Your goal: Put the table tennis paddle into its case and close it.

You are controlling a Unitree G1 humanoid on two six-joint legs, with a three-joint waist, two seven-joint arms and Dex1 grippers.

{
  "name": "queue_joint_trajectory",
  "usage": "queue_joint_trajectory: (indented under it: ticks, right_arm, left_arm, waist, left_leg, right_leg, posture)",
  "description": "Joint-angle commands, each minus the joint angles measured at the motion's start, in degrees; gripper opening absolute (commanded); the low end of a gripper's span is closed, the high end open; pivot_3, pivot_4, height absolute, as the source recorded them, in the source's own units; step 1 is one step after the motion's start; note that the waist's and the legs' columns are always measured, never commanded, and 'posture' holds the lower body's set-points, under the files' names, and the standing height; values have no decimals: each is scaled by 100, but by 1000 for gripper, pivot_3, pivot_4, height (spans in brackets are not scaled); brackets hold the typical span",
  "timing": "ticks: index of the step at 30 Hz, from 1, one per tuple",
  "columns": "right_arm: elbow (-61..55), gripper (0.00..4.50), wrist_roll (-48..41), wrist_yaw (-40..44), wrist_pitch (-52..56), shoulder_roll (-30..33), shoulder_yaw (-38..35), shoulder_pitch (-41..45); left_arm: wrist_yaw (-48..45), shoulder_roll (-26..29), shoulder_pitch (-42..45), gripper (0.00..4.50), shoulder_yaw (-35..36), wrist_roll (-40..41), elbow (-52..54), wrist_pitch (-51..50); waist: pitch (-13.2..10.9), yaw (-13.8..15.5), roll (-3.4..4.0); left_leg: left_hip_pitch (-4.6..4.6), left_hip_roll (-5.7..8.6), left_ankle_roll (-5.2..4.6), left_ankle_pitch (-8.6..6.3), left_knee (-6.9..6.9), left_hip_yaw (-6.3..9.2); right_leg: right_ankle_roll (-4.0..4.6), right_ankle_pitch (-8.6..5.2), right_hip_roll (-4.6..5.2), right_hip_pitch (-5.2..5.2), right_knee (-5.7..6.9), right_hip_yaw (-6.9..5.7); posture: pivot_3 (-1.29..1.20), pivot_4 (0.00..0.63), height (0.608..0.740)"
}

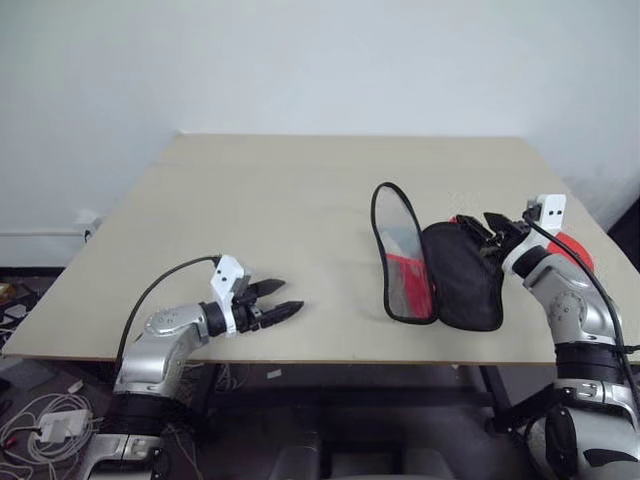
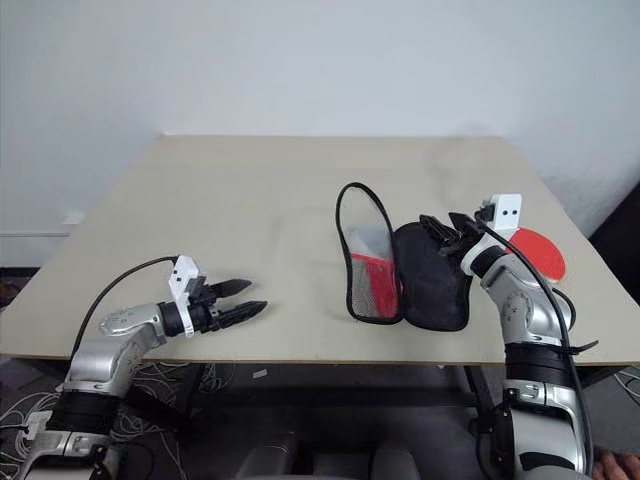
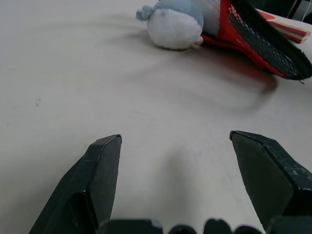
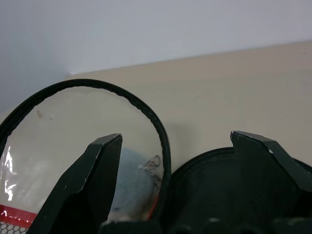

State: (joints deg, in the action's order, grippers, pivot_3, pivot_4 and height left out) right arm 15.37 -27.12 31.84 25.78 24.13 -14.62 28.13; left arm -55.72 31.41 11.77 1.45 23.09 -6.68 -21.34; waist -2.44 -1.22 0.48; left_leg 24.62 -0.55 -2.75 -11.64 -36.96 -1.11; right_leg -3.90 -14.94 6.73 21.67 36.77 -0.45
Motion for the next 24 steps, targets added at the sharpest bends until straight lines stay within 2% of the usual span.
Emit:
queue_joint_trajectory:
  ticks: [1, 11, 18, 24]
  right_arm:
    - [-262, 3855, -91, -49, -33, 31, -118, 167]
    - [97, 3855, 63, -769, -285, 61, -545, 311]
    - [789, 3855, 367, -1156, -544, 222, -650, 496]
    - [1275, 3855, 706, -1221, -367, 702, -546, 574]
  left_arm:
    - [18, 105, 87, 3790, 177, 80, 261, -15]
    - [21, -72, 255, 3790, 76, 95, 194, -24]
    - [82, -240, 290, 3790, 2, 18, 97, 51]
    - [64, -326, 370, 3790, -106, -87, -24, 136]
  waist:
    - [0, -1, 0]
    - [0, -4, 0]
    - [0, -7, 1]
    - [0, -2, 0]
  left_leg:
    - [0, 0, 0, 0, 0, 0]
    - [0, 3, 1, 1, 1, -2]
    - [-1, 1, 1, 5, 1, -13]
    - [0, 5, -19, 16, 0, -14]
  right_leg:
    - [0, 0, 0, 0, 0, 0]
    - [0, 1, 0, -2, -2, -1]
    - [0, 1, -5, -2, 2, -1]
    - [1, 1, -2, -5, -1, -1]
  posture:
    - [0, 0, 716]
    - [0, 0, 716]
    - [0, 0, 716]
    - [0, 0, 716]
